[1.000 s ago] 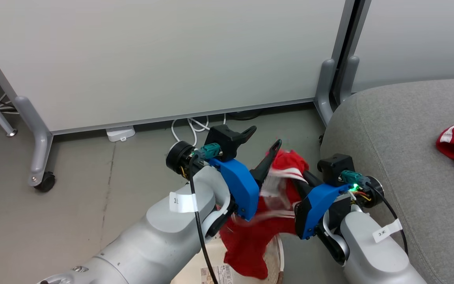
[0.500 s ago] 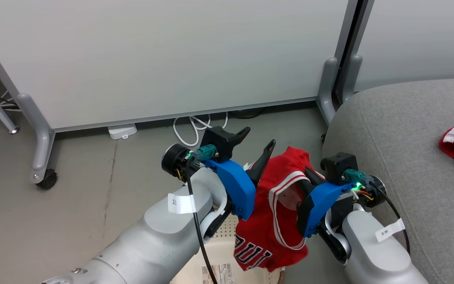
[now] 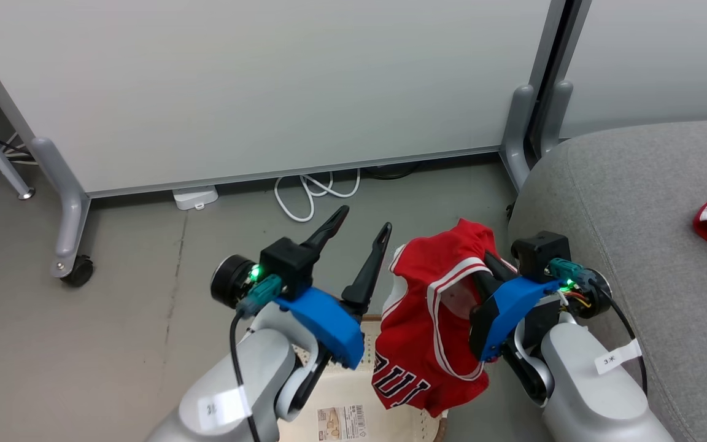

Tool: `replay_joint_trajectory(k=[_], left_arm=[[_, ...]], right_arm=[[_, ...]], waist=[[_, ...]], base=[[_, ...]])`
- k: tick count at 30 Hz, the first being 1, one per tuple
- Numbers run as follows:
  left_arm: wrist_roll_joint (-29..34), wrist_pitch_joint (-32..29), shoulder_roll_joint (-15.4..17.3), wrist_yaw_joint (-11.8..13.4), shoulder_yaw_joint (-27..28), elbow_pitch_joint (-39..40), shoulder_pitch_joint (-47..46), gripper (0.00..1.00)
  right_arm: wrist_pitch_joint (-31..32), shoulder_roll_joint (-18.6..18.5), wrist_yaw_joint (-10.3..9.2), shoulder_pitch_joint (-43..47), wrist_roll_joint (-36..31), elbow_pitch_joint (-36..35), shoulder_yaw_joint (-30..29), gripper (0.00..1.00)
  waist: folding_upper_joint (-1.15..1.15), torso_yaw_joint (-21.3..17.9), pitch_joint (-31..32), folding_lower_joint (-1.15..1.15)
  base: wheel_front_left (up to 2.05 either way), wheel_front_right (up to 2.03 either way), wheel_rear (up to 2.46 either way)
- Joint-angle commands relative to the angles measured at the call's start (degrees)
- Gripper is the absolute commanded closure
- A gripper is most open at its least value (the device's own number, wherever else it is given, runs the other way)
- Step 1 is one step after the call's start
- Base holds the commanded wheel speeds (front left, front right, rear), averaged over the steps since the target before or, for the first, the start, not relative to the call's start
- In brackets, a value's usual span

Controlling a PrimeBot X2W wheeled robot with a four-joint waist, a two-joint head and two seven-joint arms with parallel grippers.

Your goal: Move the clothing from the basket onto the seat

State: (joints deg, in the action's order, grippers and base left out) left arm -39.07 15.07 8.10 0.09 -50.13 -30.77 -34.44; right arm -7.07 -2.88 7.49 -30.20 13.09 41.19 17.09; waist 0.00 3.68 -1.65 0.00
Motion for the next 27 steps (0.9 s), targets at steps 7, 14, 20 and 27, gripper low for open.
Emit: replay_joint_trajectory(k=[7, 14, 20, 27], left_arm=[[9.91, 0.13, 1.21, -2.89, 10.36, 7.39, 10.09, 0.00], [15.20, 0.14, 0.36, -5.07, 17.25, 9.18, 16.08, 0.00], [18.74, 0.14, -0.46, -6.49, 21.46, 8.44, 19.40, 0.00], [20.76, 0.14, -1.69, -7.36, 23.85, 7.47, 20.71, 0.00]], right_arm=[[0.18, -0.01, 0.01, 0.98, -0.36, -1.66, -0.65, 1.00], [0.40, -0.01, 0.01, 1.50, -0.41, -2.48, -0.94, 1.00], [0.66, -0.01, 0.01, 1.68, -0.35, -2.99, -1.19, 1.00], [0.91, -0.01, 0.01, 2.18, -0.41, -3.39, -1.27, 1.00]], waist=[[0.00, -0.40, -0.36, 0.00], [0.00, -0.72, -0.29, 0.00], [0.00, -0.78, -0.30, 0.00], [0.00, -0.80, -0.17, 0.00]], base=[[0.00, 0.00, 0.00], [0.00, 0.00, 0.00], [0.00, 0.00, 0.00], [0.00, 0.00, 0.00]])
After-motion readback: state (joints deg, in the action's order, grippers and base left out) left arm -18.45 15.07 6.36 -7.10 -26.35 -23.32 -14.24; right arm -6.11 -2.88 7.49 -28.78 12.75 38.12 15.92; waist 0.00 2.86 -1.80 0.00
